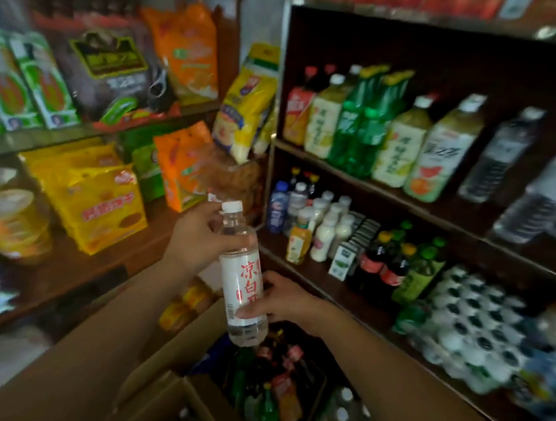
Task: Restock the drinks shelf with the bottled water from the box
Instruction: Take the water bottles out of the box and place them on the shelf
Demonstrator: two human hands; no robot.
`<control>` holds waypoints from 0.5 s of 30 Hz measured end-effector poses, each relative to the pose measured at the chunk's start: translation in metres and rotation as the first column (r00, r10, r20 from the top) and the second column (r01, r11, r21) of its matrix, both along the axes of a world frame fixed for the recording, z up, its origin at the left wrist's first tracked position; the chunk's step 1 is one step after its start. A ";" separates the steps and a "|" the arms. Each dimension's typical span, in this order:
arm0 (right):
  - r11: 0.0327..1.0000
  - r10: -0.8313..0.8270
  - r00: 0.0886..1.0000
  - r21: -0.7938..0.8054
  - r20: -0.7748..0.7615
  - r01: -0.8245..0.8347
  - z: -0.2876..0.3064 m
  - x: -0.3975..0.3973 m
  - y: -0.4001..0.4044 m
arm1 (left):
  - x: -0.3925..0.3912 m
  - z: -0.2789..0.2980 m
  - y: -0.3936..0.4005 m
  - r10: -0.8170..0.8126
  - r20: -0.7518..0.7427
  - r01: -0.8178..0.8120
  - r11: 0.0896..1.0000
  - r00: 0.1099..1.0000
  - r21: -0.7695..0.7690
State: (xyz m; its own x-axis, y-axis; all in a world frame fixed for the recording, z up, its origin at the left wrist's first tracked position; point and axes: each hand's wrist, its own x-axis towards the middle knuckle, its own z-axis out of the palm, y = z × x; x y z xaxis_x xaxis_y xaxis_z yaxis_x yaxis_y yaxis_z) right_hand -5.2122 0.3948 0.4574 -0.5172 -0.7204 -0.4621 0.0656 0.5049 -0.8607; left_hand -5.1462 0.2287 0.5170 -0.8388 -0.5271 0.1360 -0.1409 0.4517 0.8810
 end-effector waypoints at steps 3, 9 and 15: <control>0.996 -0.073 0.997 -0.044 -0.020 0.072 0.040 -0.030 0.047 | -0.043 0.044 0.037 -0.130 -0.038 0.128 0.991 0.991 -0.041; 0.957 -0.273 0.958 -0.129 -0.088 0.261 0.112 -0.084 0.145 | -0.116 0.123 0.129 -0.297 -0.146 0.293 0.955 0.944 -0.048; 0.887 -0.451 0.875 -0.203 -0.179 0.415 0.165 -0.115 0.237 | -0.172 0.177 0.225 -0.429 -0.235 0.419 0.903 0.872 -0.095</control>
